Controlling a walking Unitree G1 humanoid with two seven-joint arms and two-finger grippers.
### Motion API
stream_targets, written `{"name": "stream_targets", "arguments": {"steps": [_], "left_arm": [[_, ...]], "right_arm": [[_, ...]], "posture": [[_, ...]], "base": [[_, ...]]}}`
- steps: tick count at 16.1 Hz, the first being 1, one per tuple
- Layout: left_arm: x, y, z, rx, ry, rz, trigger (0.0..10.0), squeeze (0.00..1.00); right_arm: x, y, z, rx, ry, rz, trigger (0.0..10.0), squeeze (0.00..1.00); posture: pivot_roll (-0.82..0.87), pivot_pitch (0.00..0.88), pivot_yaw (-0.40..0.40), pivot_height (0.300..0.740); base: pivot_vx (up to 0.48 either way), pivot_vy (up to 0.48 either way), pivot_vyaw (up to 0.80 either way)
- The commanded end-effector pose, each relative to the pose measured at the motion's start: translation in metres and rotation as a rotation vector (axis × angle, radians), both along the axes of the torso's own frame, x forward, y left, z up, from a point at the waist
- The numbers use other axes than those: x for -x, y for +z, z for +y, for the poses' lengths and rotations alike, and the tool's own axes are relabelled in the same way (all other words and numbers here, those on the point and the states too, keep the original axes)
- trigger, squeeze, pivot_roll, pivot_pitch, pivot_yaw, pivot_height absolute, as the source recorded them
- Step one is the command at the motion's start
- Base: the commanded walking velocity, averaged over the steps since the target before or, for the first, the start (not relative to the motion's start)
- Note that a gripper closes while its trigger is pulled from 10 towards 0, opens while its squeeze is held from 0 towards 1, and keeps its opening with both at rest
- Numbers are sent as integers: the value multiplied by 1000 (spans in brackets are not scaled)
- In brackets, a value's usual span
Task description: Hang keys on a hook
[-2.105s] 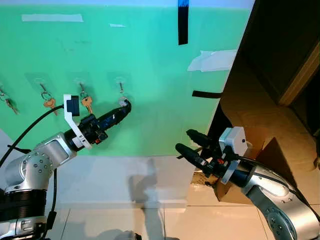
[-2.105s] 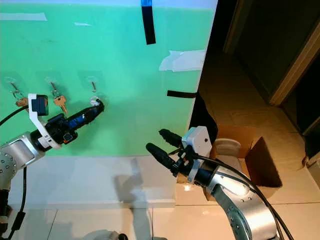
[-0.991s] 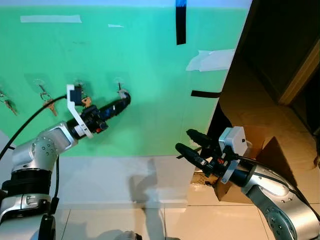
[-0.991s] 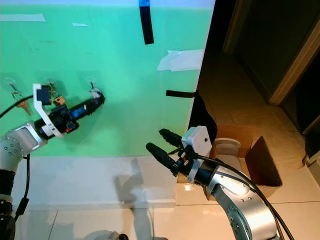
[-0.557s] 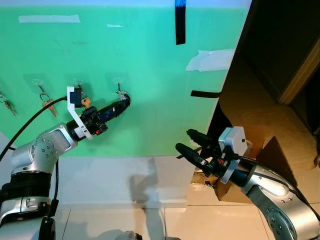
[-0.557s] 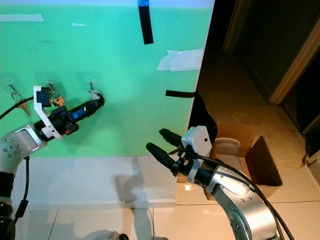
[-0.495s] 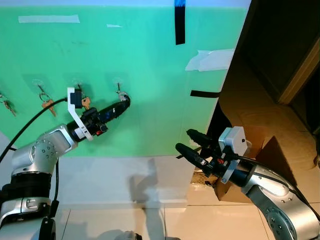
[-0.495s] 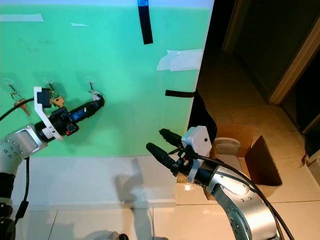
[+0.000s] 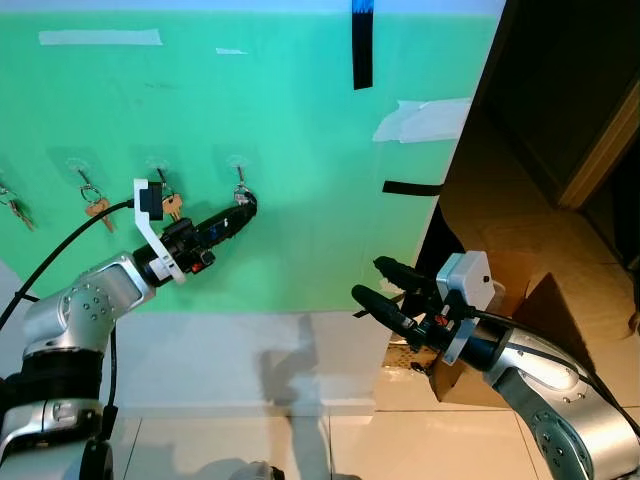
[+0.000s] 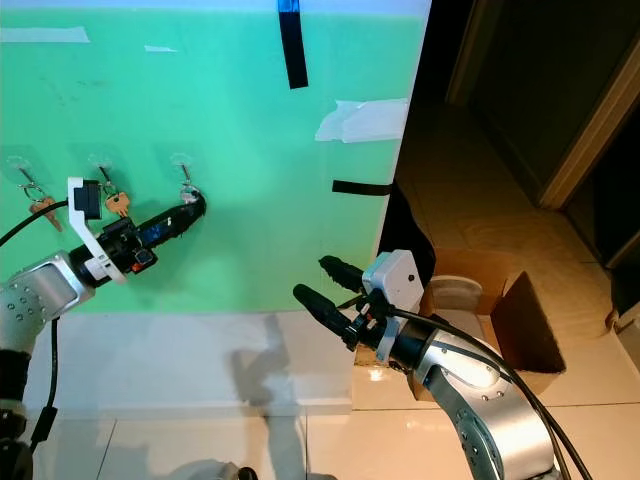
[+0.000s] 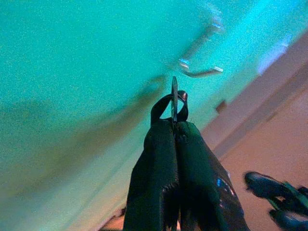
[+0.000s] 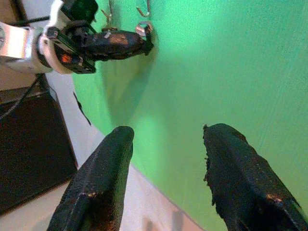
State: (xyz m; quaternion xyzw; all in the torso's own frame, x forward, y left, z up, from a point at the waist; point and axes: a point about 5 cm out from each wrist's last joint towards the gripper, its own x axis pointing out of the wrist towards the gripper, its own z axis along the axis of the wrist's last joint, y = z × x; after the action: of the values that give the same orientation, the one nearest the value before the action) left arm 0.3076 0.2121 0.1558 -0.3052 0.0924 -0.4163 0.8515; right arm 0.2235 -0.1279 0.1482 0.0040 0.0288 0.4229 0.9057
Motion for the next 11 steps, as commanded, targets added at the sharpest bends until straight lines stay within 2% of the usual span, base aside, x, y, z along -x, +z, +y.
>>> {"name": "stream_targets", "arguments": {"steps": [1,5,11], "left_arm": [[3,7,-3,8,-37,-27,10000,0],[7,10,-7,38,-85,-37,10000,0],[5,18,1,67,-31,-68,10000,0]], "right_arm": [[-1,1,1,9,9,-12,10000,0],[-2,1,2,10,12,-15,10000,0],[-2,2,2,15,16,-17,10000,0]], "posture": [[-98,0,69,740],[-97,0,68,740],[-97,0,66,740]], "base": [[0,0,0],[0,0,0],[0,0,0]]}}
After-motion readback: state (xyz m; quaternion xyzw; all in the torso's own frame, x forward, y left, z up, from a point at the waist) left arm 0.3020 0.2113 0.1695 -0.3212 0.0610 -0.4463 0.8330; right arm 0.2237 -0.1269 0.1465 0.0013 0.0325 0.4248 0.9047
